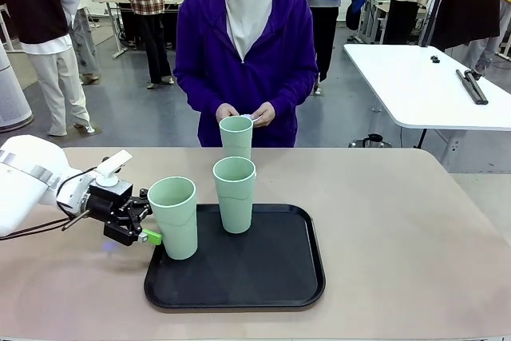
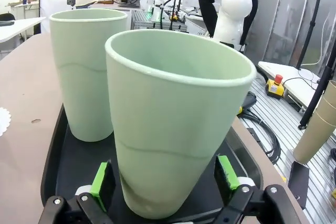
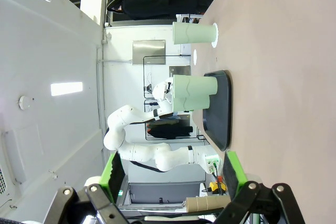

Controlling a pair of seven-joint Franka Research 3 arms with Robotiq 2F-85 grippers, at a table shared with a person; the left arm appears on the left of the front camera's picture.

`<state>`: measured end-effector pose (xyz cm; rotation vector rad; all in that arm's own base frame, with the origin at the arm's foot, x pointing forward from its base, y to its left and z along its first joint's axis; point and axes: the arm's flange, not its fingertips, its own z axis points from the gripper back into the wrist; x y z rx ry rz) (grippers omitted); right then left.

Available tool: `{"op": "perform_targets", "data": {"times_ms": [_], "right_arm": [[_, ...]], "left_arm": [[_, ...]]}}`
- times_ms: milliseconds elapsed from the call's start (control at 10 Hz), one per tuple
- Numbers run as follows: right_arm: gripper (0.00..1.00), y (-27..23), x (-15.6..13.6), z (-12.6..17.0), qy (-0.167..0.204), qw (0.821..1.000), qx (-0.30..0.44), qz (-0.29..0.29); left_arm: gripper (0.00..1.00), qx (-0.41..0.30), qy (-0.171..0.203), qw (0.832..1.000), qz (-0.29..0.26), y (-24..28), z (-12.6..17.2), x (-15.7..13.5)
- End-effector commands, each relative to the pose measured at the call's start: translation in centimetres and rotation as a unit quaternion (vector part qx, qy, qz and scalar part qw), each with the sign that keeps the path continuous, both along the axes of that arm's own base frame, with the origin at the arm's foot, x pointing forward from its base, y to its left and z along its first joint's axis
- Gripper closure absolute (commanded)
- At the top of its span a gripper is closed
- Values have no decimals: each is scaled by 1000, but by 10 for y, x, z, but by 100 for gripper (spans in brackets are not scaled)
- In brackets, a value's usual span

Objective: Place coasters on the table and set cups on them.
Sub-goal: Take one Reusable plastic cup from the Flat Tray and place it on a coaster set by the human.

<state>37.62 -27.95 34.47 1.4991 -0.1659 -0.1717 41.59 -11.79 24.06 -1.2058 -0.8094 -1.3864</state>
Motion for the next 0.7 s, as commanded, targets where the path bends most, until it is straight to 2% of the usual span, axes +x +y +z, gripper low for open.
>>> {"op": "perform_targets", "data": {"times_ms": [0,400,600], "right_arm": [[0,0,0,1,0,1000,2,1],[0,0,0,1,0,1000,2,1],[0,0,0,1,0,1000,2,1]], "left_arm": [[0,-17,-21,1000,-2,-11,-7,4],[0,-21,-14,999,-29,-29,-13,3],[0,-29,-28,998,-44,-40,-15,2]]}}
